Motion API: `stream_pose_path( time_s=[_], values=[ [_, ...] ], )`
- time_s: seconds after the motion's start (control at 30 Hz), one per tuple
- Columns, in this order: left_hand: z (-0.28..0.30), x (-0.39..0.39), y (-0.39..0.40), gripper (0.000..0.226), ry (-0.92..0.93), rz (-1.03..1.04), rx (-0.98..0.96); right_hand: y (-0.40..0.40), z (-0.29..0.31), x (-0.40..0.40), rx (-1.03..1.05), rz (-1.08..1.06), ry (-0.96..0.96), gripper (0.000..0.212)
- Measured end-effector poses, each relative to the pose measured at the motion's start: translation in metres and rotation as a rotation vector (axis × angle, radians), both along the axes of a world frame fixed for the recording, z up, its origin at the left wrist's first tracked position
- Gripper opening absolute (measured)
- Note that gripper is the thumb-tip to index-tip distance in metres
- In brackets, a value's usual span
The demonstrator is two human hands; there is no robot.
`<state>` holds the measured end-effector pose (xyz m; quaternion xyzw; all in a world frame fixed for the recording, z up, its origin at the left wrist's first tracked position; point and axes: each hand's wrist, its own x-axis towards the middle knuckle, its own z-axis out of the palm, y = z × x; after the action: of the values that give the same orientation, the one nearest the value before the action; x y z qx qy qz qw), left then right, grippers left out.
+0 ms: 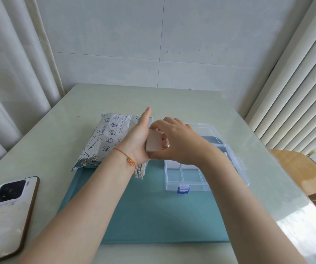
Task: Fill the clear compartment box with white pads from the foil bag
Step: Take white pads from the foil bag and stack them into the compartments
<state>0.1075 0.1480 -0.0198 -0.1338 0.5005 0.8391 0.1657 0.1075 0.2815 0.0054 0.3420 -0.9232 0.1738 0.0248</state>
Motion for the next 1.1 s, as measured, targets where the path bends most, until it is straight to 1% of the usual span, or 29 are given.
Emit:
stream_pose_path(
  time_s=[0.07, 0.13, 0.2, 0.23, 0.27, 0.33, 0.37, 0.43, 0.5, 0.57, 0.67, 0.73, 0.83, 0.87, 0.97, 1.03, 1.1],
  values=[
    [0.000, 0.000, 0.000, 0.065, 0.006, -0.012, -0.002, -0.001, -0.001, -0.001, 0.028, -0.004, 0.005, 0.065],
    [0.002, 0.002, 0.003, 0.062, 0.019, 0.019, -0.004, 0.001, -0.001, -0.001, 0.010, 0.003, -0.029, 0.074],
    [0.004, 0.002, 0.003, 0.054, 0.054, 0.109, 0.024, 0.003, 0.001, -0.001, -0.088, -0.008, -0.119, 0.083],
    [0.004, 0.000, 0.002, 0.048, 0.078, 0.169, 0.057, 0.004, 0.004, -0.002, -0.162, -0.029, -0.158, 0.081],
    [0.005, -0.001, 0.000, 0.041, 0.104, 0.228, 0.091, 0.005, 0.006, -0.003, -0.241, -0.067, -0.182, 0.074],
    [0.006, -0.003, -0.005, 0.026, 0.158, 0.323, 0.153, 0.006, 0.009, -0.007, -0.408, -0.193, -0.222, 0.050],
    [0.007, -0.003, -0.006, 0.019, 0.189, 0.349, 0.182, 0.006, 0.011, -0.009, -0.496, -0.260, -0.279, 0.040],
    [0.006, -0.003, -0.004, 0.013, 0.237, 0.360, 0.187, 0.006, 0.012, -0.010, -0.667, -0.322, -0.482, 0.024],
    [0.004, -0.005, 0.002, 0.014, 0.267, 0.343, 0.152, 0.005, 0.011, -0.010, -0.737, -0.294, -0.613, 0.017],
    [0.004, -0.006, 0.012, 0.018, 0.300, 0.310, 0.131, 0.008, 0.009, -0.010, -0.778, -0.278, -0.672, 0.019],
    [0.009, -0.004, 0.029, 0.021, 0.350, 0.257, 0.134, 0.019, 0.008, -0.011, -0.919, -0.285, -0.747, 0.013],
    [0.011, -0.003, 0.041, 0.026, 0.359, 0.234, 0.141, 0.029, 0.006, -0.013, -0.981, -0.317, -0.747, 0.019],
    [0.012, -0.004, 0.059, 0.034, 0.356, 0.203, 0.113, 0.046, 0.003, -0.013, -0.991, -0.369, -0.669, 0.029],
    [0.012, -0.005, 0.065, 0.035, 0.358, 0.187, 0.093, 0.052, 0.002, -0.014, -0.980, -0.365, -0.661, 0.029],
    [0.011, -0.009, 0.081, 0.036, 0.363, 0.136, 0.033, 0.072, 0.000, -0.016, -0.971, -0.337, -0.716, 0.025],
    [0.011, -0.011, 0.090, 0.036, 0.361, 0.092, 0.032, 0.082, -0.001, -0.020, -0.987, -0.333, -0.735, 0.024],
    [0.010, -0.015, 0.099, 0.036, 0.358, 0.068, -0.014, 0.093, -0.003, -0.022, -1.023, -0.320, -0.759, 0.024]
  ],
)
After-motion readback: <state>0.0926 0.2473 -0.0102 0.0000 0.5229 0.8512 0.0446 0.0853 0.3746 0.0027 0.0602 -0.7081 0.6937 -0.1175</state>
